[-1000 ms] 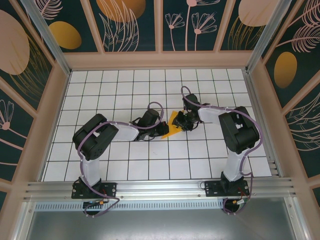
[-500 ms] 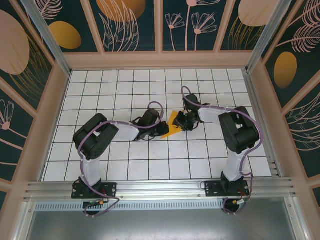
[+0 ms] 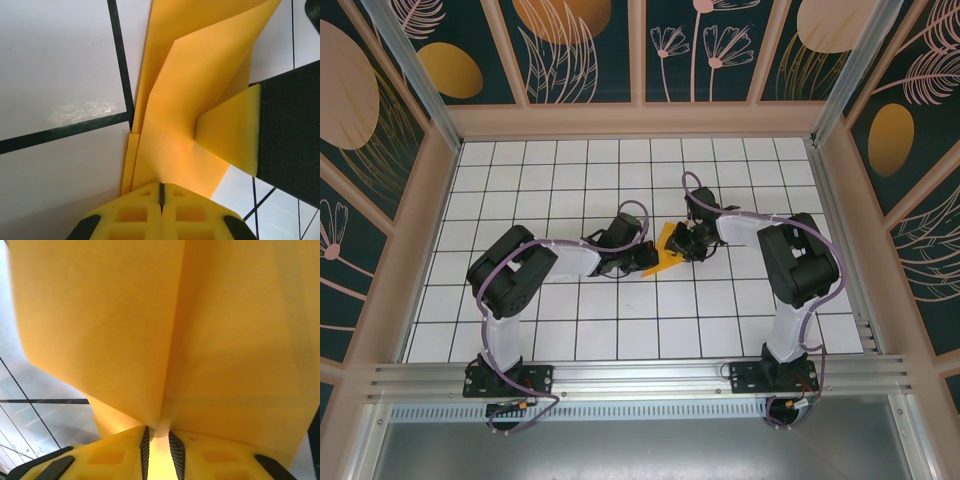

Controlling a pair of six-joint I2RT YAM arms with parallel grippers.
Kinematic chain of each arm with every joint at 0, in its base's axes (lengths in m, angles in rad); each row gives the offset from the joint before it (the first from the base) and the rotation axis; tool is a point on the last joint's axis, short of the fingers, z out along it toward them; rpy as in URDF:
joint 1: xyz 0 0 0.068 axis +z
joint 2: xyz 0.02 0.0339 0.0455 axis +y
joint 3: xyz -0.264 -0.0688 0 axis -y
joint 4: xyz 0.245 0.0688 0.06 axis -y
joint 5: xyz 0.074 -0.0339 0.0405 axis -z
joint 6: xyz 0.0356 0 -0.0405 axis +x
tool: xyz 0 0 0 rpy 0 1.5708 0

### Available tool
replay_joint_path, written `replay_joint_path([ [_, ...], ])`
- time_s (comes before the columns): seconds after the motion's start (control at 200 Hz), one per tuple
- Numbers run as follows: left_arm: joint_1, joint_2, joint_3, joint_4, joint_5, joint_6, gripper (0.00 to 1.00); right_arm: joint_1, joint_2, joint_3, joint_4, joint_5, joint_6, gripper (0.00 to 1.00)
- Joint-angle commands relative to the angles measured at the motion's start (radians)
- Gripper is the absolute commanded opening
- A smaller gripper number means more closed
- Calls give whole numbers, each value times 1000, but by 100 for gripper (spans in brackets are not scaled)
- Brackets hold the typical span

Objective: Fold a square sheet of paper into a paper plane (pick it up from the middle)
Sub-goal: Fourth fold the wing at the center of the table.

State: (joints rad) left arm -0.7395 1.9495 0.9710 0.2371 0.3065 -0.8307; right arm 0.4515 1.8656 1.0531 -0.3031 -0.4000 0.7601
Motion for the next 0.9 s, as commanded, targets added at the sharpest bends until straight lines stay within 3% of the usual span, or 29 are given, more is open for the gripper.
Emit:
replay_joint_path([
  [0.0,0,75,-5,-160,-48,52,0,-9,21,-14,-109,150,-38,26],
  [0.17,0,77,-5,-191,-62,72,0,-20,-126,-8,-10,41,-76,25],
  [0.28,-1,80,-3,-201,-65,74,0,-20,-162,-59,73,-29,-90,14],
  [0.475,-1,78,-5,-212,-69,73,0,-6,-142,-116,182,-122,-120,4],
  [0.896,-1,87,-4,-203,-60,49,0,-6,-62,-156,301,-160,-143,1],
])
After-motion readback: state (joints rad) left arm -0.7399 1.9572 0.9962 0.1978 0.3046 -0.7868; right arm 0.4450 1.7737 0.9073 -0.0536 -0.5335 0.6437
